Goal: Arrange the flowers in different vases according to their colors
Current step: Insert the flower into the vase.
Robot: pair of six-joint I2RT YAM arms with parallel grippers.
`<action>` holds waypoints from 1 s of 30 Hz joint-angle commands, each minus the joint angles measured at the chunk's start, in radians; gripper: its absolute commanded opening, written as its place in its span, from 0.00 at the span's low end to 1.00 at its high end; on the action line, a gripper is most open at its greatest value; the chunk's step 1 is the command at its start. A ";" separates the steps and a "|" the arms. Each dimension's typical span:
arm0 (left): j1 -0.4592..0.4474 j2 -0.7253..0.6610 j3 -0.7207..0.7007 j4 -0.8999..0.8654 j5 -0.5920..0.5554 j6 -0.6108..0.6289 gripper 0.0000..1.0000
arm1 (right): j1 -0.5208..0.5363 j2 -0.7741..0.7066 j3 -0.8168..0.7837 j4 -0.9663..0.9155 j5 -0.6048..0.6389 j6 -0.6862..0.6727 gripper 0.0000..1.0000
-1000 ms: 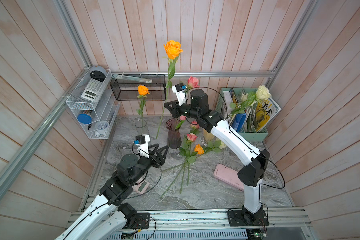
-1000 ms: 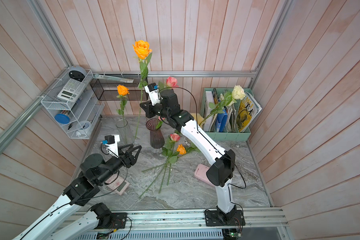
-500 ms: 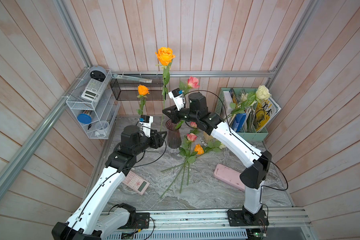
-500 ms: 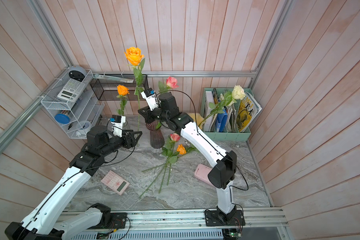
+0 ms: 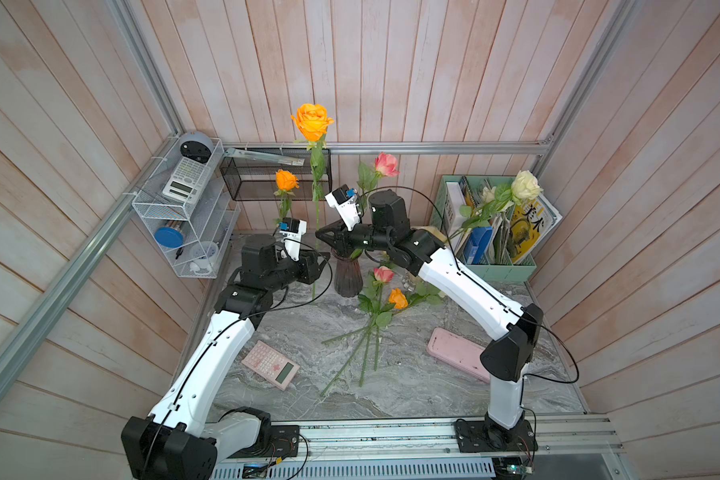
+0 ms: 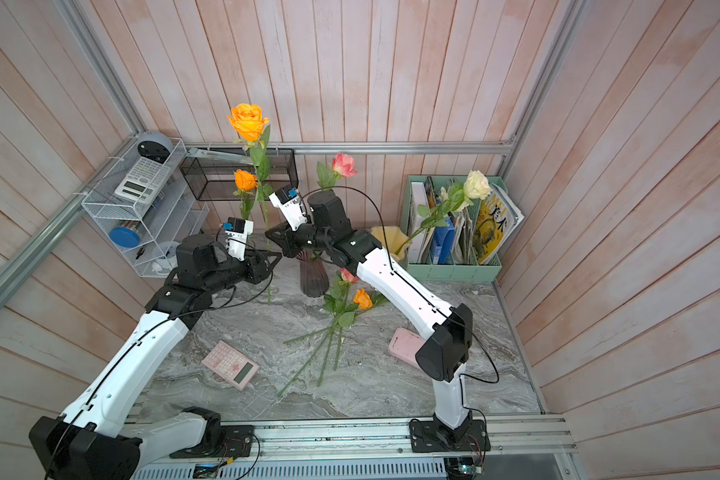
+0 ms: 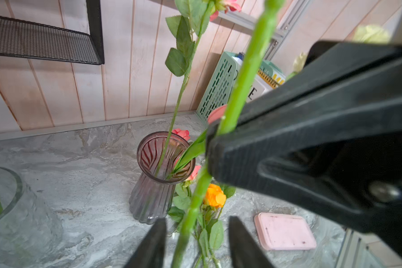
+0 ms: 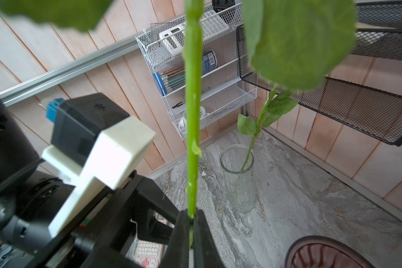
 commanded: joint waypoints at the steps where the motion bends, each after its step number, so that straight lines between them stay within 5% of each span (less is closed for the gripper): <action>1: 0.019 0.025 0.040 0.007 0.061 0.009 0.17 | 0.007 -0.044 -0.007 -0.025 -0.016 -0.018 0.00; 4: 0.030 0.052 0.056 0.001 0.114 0.011 0.00 | 0.010 -0.047 -0.007 -0.032 -0.013 -0.020 0.00; 8: 0.051 0.052 0.053 0.032 0.112 -0.013 0.00 | 0.010 -0.066 -0.034 -0.052 0.008 -0.042 0.05; 12: 0.094 0.048 0.085 0.039 0.084 -0.016 0.00 | 0.008 -0.137 -0.124 -0.023 0.074 -0.068 0.59; 16: 0.160 0.050 0.151 0.044 0.043 -0.013 0.00 | -0.010 -0.246 -0.274 0.005 0.132 -0.086 0.90; 30: 0.262 0.195 0.211 0.405 -0.243 0.114 0.00 | -0.023 -0.678 -0.911 0.125 0.180 -0.005 0.94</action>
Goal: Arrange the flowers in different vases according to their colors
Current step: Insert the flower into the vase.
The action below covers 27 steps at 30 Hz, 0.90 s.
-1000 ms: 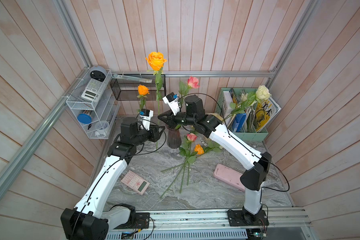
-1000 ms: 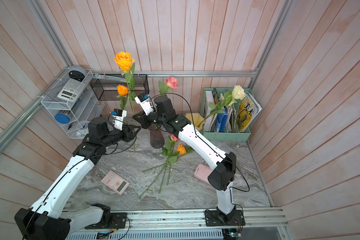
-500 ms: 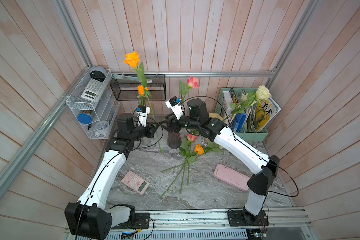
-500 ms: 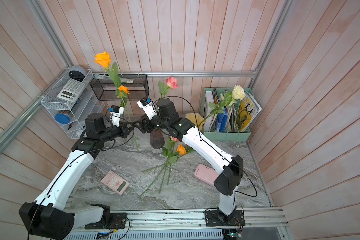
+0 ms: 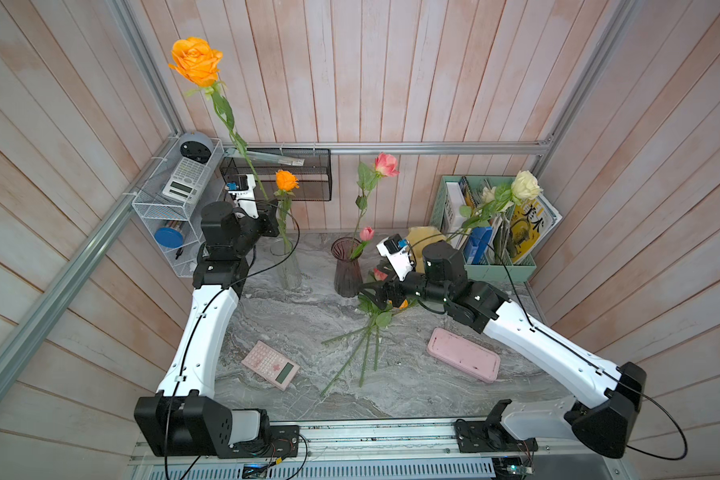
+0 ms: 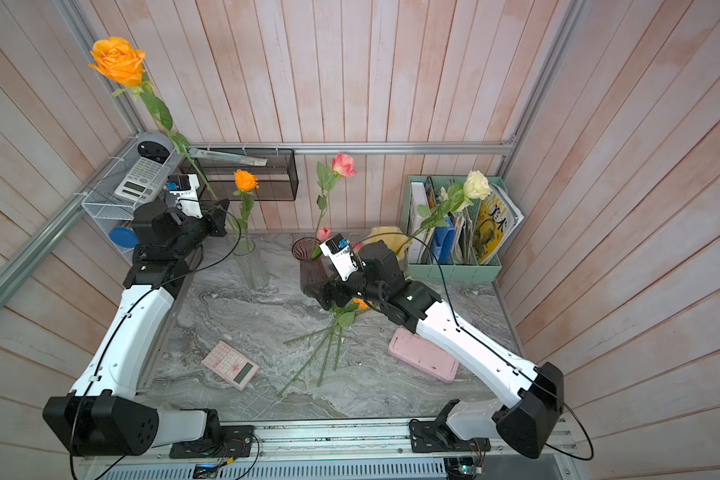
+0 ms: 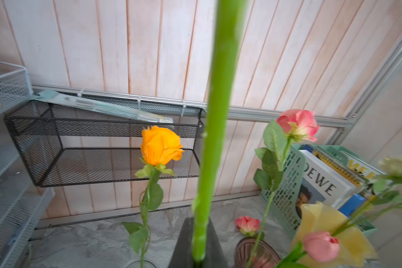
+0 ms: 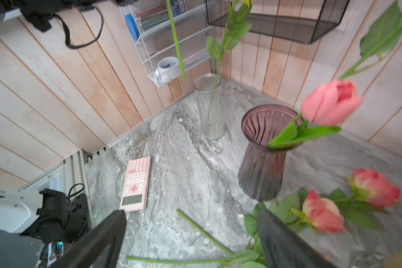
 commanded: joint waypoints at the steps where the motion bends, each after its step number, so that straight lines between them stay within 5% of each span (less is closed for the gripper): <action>1: 0.007 0.038 -0.031 0.180 -0.106 0.072 0.00 | 0.000 -0.055 -0.085 0.044 0.024 0.044 0.94; 9: 0.014 0.108 -0.128 0.365 -0.181 0.144 0.00 | -0.018 -0.159 -0.226 0.051 0.030 0.061 0.94; 22: 0.036 0.148 -0.364 0.514 -0.153 0.102 0.01 | -0.037 -0.160 -0.241 0.042 0.024 0.058 0.94; 25: 0.025 0.141 -0.406 0.514 -0.158 0.100 0.35 | -0.036 -0.177 -0.244 0.033 0.030 0.061 0.94; 27: 0.013 0.121 -0.421 0.508 -0.169 0.098 0.46 | -0.036 -0.193 -0.247 0.020 0.041 0.064 0.94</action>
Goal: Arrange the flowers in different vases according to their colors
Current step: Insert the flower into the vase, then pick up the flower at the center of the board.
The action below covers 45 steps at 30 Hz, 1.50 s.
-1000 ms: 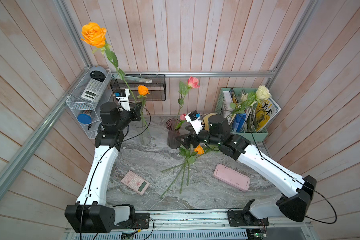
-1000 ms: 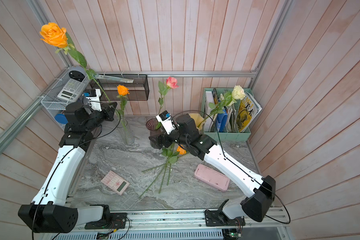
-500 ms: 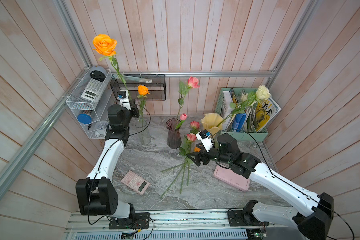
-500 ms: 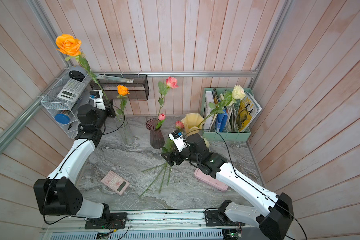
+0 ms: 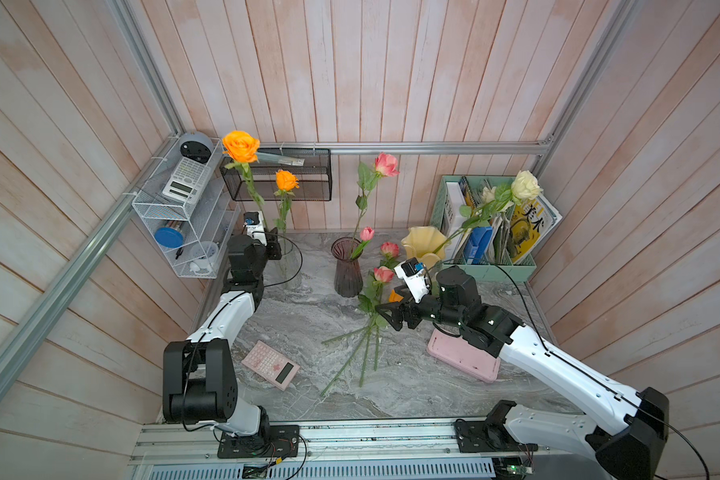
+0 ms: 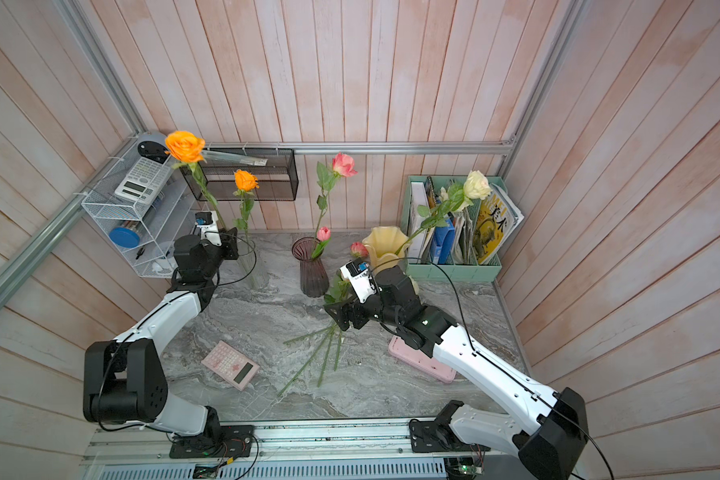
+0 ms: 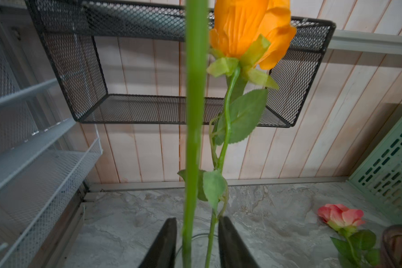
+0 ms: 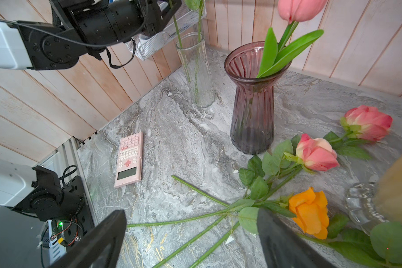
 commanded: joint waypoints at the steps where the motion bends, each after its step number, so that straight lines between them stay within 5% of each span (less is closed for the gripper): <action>1: -0.026 -0.040 -0.021 0.031 -0.031 0.008 0.50 | -0.007 -0.044 -0.019 -0.011 0.024 0.011 0.94; 11: -0.189 -0.323 0.085 -0.321 -0.149 0.117 0.59 | -0.054 -0.181 -0.095 -0.083 0.064 0.074 0.94; 15: -0.342 -0.479 0.122 -0.546 -0.161 0.124 0.59 | -0.083 -0.237 -0.130 -0.125 0.097 0.101 0.94; 19: -0.537 -0.534 0.102 -0.751 -0.017 0.107 0.60 | -0.174 -0.283 -0.180 -0.173 0.094 0.167 0.94; 23: -0.733 -0.436 0.066 -0.885 -0.079 0.104 0.61 | -0.299 -0.316 -0.244 -0.189 0.012 0.223 0.94; 27: -0.813 -0.310 0.032 -0.896 -0.108 0.097 0.61 | -0.357 -0.341 -0.290 -0.196 -0.024 0.230 0.94; 45: -0.826 0.113 0.045 -0.886 -0.073 0.112 0.44 | -0.375 -0.401 -0.380 -0.192 -0.038 0.226 0.93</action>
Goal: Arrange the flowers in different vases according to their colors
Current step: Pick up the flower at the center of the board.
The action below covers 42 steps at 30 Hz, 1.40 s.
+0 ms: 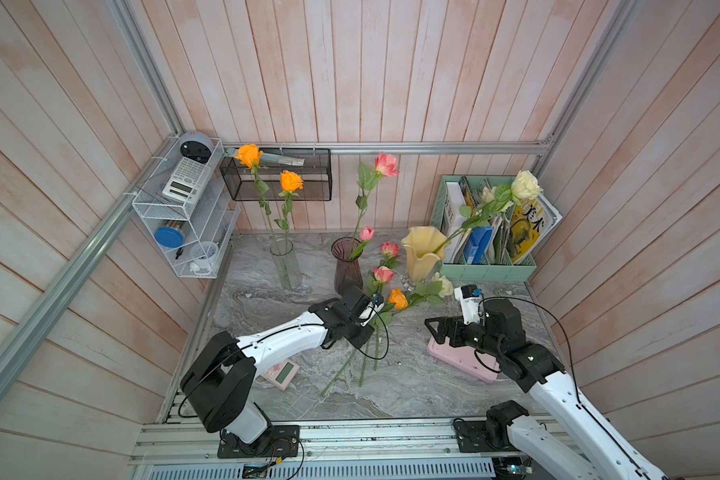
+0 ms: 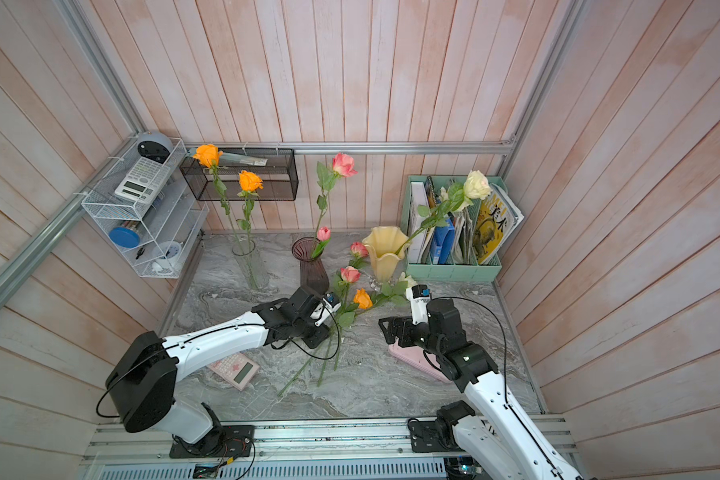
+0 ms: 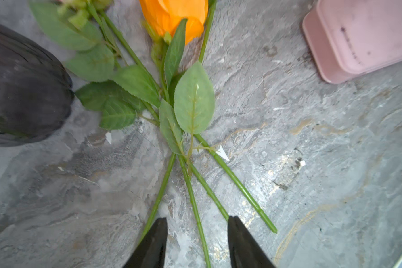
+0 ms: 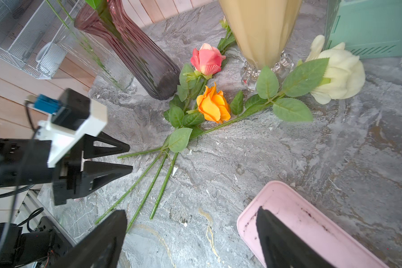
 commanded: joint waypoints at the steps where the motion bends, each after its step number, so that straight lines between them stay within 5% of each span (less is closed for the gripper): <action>1: -0.003 0.052 0.023 -0.004 0.013 0.004 0.43 | -0.004 -0.016 -0.013 -0.011 -0.017 0.003 0.93; 20: -0.003 0.195 0.013 0.027 -0.012 -0.010 0.34 | -0.005 -0.066 -0.029 -0.002 -0.038 0.009 0.94; 29: -0.004 0.240 0.042 0.004 -0.009 -0.013 0.18 | -0.006 -0.077 -0.034 0.001 -0.040 0.009 0.93; 42: -0.004 -0.062 0.057 -0.068 0.034 -0.049 0.05 | -0.005 -0.068 -0.033 0.009 -0.036 0.008 0.93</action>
